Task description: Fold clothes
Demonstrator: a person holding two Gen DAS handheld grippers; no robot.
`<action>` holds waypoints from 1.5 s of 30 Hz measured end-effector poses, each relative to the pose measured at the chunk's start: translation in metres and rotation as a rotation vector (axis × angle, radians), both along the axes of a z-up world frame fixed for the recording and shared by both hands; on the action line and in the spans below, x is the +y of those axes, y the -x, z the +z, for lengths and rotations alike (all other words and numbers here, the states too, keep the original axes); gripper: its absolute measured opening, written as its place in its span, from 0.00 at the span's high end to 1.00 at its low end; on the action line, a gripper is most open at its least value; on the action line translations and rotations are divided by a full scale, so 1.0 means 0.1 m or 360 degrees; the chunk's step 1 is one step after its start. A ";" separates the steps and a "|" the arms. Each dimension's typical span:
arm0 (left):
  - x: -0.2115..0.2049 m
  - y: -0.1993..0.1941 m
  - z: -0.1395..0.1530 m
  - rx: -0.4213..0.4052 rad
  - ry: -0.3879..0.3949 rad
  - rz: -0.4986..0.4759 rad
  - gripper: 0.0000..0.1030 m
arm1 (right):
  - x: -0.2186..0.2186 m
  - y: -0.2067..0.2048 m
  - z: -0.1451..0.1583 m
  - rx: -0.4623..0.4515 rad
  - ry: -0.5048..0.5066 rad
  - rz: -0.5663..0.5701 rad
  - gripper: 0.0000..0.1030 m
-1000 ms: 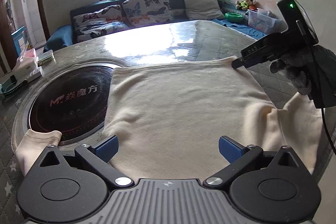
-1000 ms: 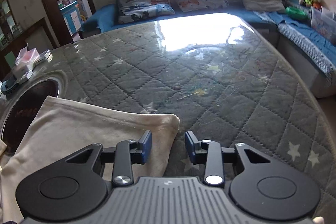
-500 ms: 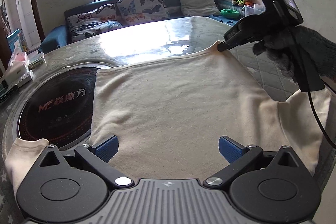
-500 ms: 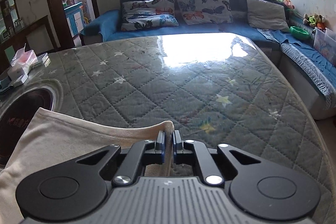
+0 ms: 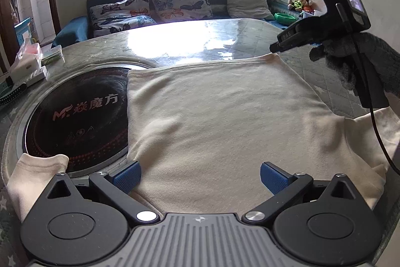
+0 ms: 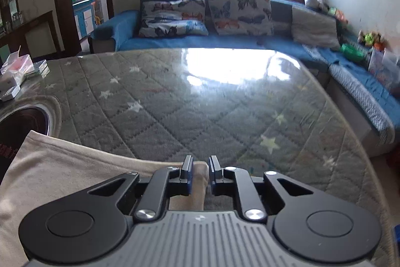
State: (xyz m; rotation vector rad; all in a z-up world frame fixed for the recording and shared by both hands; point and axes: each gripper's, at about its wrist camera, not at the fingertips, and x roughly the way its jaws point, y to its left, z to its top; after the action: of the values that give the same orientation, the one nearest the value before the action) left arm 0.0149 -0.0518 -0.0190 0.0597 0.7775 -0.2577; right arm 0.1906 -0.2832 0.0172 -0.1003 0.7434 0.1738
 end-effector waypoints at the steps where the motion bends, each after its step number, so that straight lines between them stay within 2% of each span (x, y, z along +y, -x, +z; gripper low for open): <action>1: 0.01 0.01 0.00 -0.0001 0.0009 -0.0003 0.00 | 0.05 0.04 0.05 -0.0026 0.0012 0.0021 0.87; 2: 0.01 0.02 0.02 -0.0004 0.0013 -0.0006 0.00 | 0.14 0.09 0.10 -0.0040 0.0008 0.0076 0.87; 5: 0.05 0.05 0.04 -0.0011 0.0028 0.0000 0.00 | 0.46 0.17 0.11 0.0019 -0.0039 0.0260 0.76; 8: 0.11 0.08 0.08 -0.0026 0.0035 0.0019 0.00 | 0.78 0.22 0.07 0.0089 -0.0079 0.0431 0.75; 13: 0.33 0.15 0.15 -0.0058 0.0040 0.0098 0.00 | 1.31 0.24 -0.09 0.0127 -0.0032 0.0617 0.74; 17: 0.54 0.18 0.18 -0.0071 0.0032 0.0194 0.00 | 1.57 0.22 -0.16 0.0105 -0.0006 0.0680 0.68; 23: 0.80 0.17 0.16 -0.0046 0.0038 0.0313 0.00 | 1.78 0.13 -0.18 0.0067 0.0063 0.0698 0.68; 26: 0.92 0.18 0.11 -0.0025 0.0056 0.0349 0.00 | 1.80 0.22 -0.11 0.0057 0.0060 0.0744 0.68; 34: 1.17 0.32 0.03 -0.0084 -0.0171 0.0603 0.00 | 1.82 0.56 0.13 0.0039 0.0009 0.0895 0.67; 38: 1.35 0.37 -0.03 -0.0094 -0.0278 0.0750 0.00 | 2.05 0.80 0.16 0.0040 0.0026 0.1052 0.62; 41: 1.46 0.43 0.00 -0.0117 -0.0308 0.0852 0.00 | 2.25 0.98 0.10 0.0059 0.0068 0.1154 0.62; 45: 1.67 0.51 0.01 -0.0111 -0.0240 0.0983 0.00 | 2.48 1.20 0.03 0.0080 0.0124 0.1275 0.62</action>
State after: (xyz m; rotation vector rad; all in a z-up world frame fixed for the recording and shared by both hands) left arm -0.0364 0.1155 -0.0175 -0.0306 0.7098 0.3872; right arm 0.0704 -0.0348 0.0198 -0.4690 0.7277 0.9125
